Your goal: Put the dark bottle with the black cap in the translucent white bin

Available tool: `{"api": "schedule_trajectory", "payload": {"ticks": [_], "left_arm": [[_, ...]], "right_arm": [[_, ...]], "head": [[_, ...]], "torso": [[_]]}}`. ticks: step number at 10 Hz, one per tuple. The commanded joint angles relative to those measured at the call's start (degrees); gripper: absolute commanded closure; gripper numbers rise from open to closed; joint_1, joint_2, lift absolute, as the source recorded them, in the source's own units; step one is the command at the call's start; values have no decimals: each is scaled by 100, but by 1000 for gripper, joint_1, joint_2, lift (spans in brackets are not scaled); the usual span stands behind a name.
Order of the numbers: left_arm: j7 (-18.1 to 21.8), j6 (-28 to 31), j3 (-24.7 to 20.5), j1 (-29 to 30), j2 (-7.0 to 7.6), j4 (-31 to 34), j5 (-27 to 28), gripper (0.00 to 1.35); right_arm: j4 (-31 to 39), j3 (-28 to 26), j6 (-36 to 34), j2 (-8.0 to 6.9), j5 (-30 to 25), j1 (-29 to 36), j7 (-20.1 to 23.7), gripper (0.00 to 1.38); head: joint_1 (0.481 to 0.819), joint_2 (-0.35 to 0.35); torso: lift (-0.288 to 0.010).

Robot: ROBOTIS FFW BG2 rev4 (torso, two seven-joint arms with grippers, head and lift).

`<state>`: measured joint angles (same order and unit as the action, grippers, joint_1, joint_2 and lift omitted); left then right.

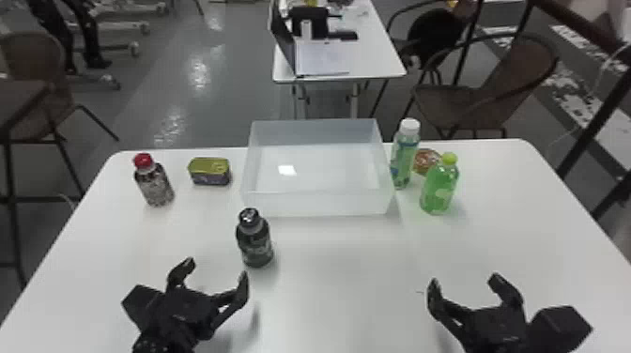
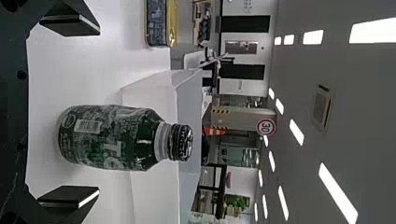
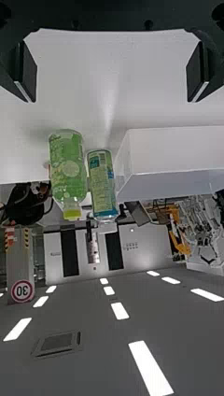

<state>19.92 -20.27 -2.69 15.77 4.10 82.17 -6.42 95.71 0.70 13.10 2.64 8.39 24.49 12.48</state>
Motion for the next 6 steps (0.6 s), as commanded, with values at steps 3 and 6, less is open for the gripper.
{"api": "schedule_trajectory", "payload": {"ticks": [3,6], "left_arm": [[829,182,-179,-663,-129,-738,431,102],[996,120,-21,-1164,-129,-1230,633,102]], "right_arm": [[-9,0,-27,8,-12,-59,0,93],[-35,0,-27,8,5,-59,9,93]], "head": [[695,8],[695,-18]], "torso": [[-94],[-94]]}}
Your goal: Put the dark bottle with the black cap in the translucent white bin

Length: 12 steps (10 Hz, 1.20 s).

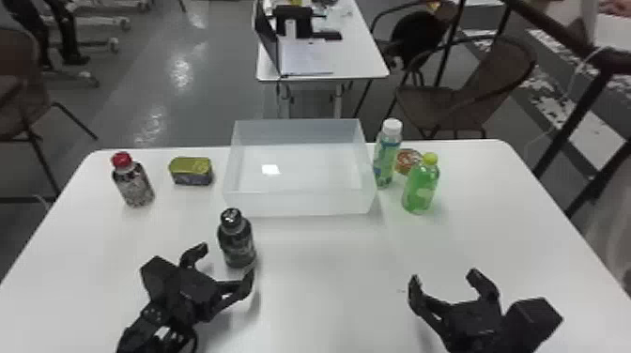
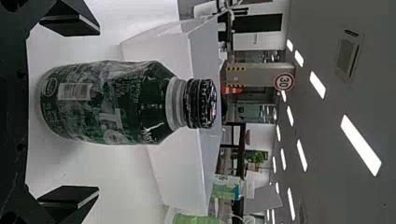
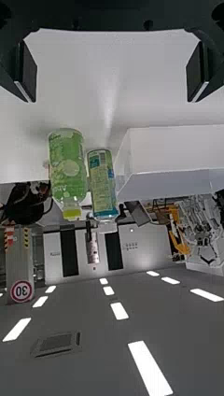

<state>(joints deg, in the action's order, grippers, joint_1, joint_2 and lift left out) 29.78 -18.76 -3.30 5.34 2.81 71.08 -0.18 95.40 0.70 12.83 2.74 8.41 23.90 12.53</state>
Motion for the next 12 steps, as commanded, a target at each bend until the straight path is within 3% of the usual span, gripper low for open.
{"api": "schedule_trajectory", "payload": {"ticks": [1,4,6,7,9,11,12], "left_arm": [[28,-32,128,-252,9,-200,-44,102],[28,-146,365,-630,18,-657,-35,102],[-16,-269,295,-850,-35,-947,149,122],[-139,-295,251,-894,-35,-991,281,190],[-719,-392,172,-885,-44,-1000,642,766],[-869,-410,110,-797,-79,-929,633,786],[-948,-155,110,-630,-87,-481,747,786]], "right_arm": [[-12,0,0,-1,2,0,4,93],[-30,0,0,-10,20,0,13,93],[-39,0,0,-19,37,-26,39,93],[-47,0,0,-19,46,-26,39,93],[-47,0,0,-36,64,0,48,93],[-47,0,0,-36,81,9,57,93],[-47,0,0,-36,81,9,57,93]], "head": [[695,-21],[695,-49],[695,-57],[695,-58],[695,-40],[695,-22],[695,-19]], "torso": [[-94],[-94],[-94],[-94],[-94],[-94],[-94]]}}
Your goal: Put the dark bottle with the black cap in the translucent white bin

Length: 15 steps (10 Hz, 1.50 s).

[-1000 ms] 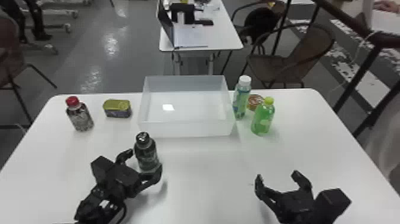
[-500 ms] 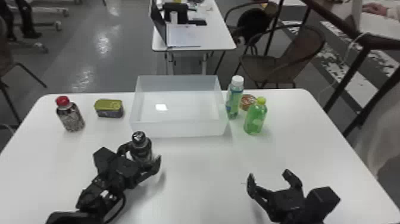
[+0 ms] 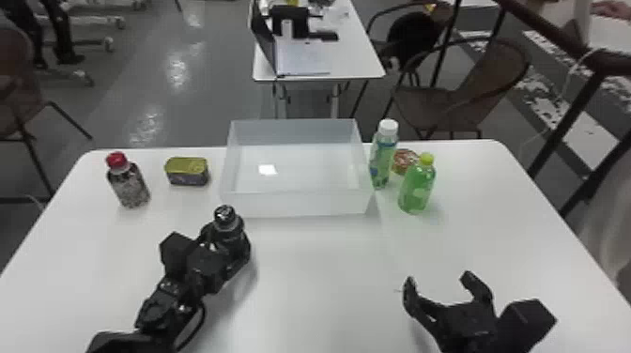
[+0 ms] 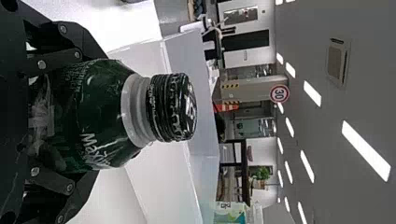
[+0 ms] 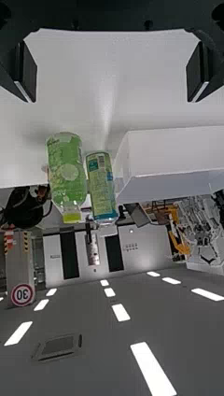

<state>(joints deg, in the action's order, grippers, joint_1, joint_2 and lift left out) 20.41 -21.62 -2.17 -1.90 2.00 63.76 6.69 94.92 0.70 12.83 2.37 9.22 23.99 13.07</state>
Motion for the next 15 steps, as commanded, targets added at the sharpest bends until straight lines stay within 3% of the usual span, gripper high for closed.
{"api": "schedule_trajectory", "payload": {"ticks": [1,3,5,6,8,11,13,15], "left_arm": [[-160,317,-3,330,-51,787,139,786],[-204,782,-3,541,-138,1780,7,786],[-204,923,296,269,-59,1974,-828,786],[-204,1002,428,23,-42,1930,-854,786],[-213,624,718,-531,-51,1262,-863,786],[-204,-272,1043,-1551,-121,-452,-441,786],[-204,-299,885,-1981,-215,-1155,148,786],[-125,-79,902,-2333,-174,-1489,790,786]], "right_arm": [[0,0,0,0,1,1,3,93],[0,0,0,0,10,9,3,93],[-26,0,0,0,1,-26,12,93],[-26,0,0,0,1,-26,21,93],[-35,0,0,0,1,-35,21,93],[-96,9,0,-26,1,-52,29,93],[-149,9,0,-44,1,-105,82,93],[-193,9,0,-79,-8,-122,100,93]], "head": [[695,-17],[695,-13],[695,-19],[695,-27],[695,-45],[695,-83],[695,-103],[695,-102]], "torso": [[-94],[-94],[-94],[-94],[-94],[-94],[-94],[-94]]}}
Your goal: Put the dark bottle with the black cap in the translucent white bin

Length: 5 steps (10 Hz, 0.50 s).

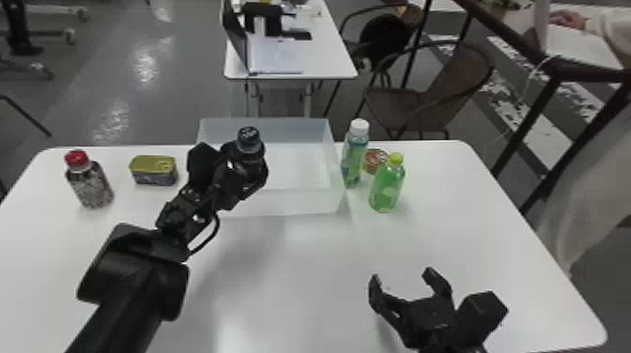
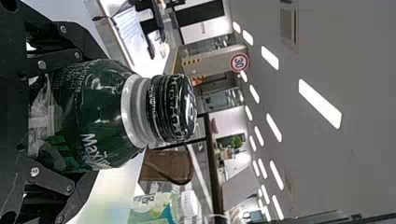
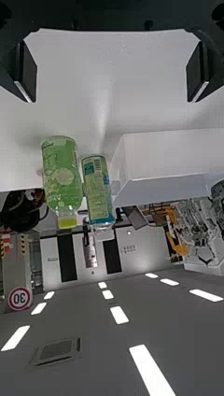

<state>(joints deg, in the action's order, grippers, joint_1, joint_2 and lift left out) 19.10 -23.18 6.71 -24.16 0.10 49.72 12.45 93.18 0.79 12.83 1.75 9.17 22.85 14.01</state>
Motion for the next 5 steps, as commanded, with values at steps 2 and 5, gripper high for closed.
{"api": "schedule_trajectory", "payload": {"ticks": [2,5], "left_arm": [[68,183,59,-238,78,-85,635,742],[41,121,-240,-176,17,-85,653,400]], "right_arm": [[-45,0,0,-35,-12,-27,31,93],[-71,0,0,-70,-3,-35,58,93]], "head": [[695,-106],[695,-95]], "torso": [[-94],[-94]]}}
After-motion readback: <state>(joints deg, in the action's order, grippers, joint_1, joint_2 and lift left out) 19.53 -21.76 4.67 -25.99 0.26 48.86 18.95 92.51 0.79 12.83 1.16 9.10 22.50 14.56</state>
